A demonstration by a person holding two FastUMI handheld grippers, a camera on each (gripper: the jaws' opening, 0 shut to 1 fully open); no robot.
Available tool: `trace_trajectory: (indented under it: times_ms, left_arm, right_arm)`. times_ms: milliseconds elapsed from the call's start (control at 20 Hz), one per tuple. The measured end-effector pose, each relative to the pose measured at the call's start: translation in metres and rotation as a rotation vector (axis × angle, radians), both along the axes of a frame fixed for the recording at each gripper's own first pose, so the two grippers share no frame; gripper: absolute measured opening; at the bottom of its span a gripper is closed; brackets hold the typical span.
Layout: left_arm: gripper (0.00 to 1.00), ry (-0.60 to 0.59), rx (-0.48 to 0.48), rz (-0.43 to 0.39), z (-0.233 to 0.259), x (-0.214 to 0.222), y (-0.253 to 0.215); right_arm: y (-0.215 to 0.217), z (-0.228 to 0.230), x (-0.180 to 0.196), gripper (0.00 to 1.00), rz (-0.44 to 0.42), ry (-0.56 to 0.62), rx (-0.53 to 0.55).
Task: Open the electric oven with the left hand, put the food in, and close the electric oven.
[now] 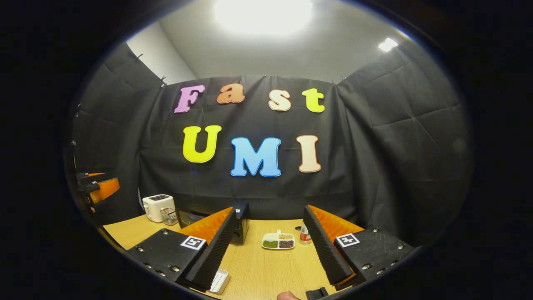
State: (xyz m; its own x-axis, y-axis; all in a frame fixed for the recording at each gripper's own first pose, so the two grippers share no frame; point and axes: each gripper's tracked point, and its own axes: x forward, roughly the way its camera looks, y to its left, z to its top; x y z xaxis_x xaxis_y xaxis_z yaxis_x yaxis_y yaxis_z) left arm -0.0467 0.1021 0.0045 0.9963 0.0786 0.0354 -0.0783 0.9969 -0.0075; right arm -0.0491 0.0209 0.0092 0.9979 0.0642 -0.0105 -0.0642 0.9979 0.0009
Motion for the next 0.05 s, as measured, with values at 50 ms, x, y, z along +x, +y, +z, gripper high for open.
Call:
trace_trajectory:
  times_ms: [50]
  left_arm:
    - [1.0, 0.001, -0.001, 0.006, -0.0007, -0.0012, 0.0015]
  right_arm:
    - [-0.0021, 0.0016, -0.0007, 0.98, -0.005, -0.003, -0.003]
